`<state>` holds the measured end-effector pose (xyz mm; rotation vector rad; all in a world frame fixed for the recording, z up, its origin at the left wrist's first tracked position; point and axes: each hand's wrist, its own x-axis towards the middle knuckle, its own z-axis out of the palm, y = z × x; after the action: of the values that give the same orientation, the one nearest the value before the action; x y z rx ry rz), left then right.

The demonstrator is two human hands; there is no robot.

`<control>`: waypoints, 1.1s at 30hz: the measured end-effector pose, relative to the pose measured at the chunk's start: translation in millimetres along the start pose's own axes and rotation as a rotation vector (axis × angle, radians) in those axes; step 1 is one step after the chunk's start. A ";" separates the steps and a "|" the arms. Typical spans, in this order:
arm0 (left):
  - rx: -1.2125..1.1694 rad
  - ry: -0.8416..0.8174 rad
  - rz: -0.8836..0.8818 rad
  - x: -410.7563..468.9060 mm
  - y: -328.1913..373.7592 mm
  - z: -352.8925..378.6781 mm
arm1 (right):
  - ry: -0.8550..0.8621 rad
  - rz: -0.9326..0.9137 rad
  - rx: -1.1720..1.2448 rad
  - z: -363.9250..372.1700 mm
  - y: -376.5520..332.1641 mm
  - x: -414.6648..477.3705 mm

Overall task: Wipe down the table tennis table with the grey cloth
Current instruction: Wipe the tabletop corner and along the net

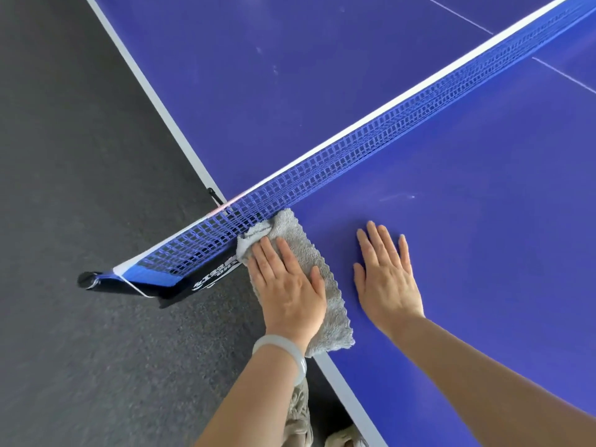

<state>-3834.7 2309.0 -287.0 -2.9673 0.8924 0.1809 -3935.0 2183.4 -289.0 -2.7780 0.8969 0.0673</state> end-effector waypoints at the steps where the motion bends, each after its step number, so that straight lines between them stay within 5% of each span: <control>1: -0.009 0.004 0.001 0.4 -0.5 0.0 | 0.021 0.012 0.004 2.0 -0.7 0.1; 14: -0.076 0.017 -0.098 12.1 -5.5 -4.1 | 0.060 0.020 -0.001 2.3 -1.9 0.8; 21: -0.181 0.017 0.151 25.3 50.0 -2.4 | 0.031 0.028 0.028 3.0 -2.1 0.8; 33: 0.093 -0.032 0.051 54.5 21.7 -11.0 | 0.060 0.008 0.021 1.4 -2.2 0.8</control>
<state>-3800.3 2260.3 -282.9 -2.8502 0.9461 0.1820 -3933.1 2185.0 -290.0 -2.7709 0.9179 -0.0240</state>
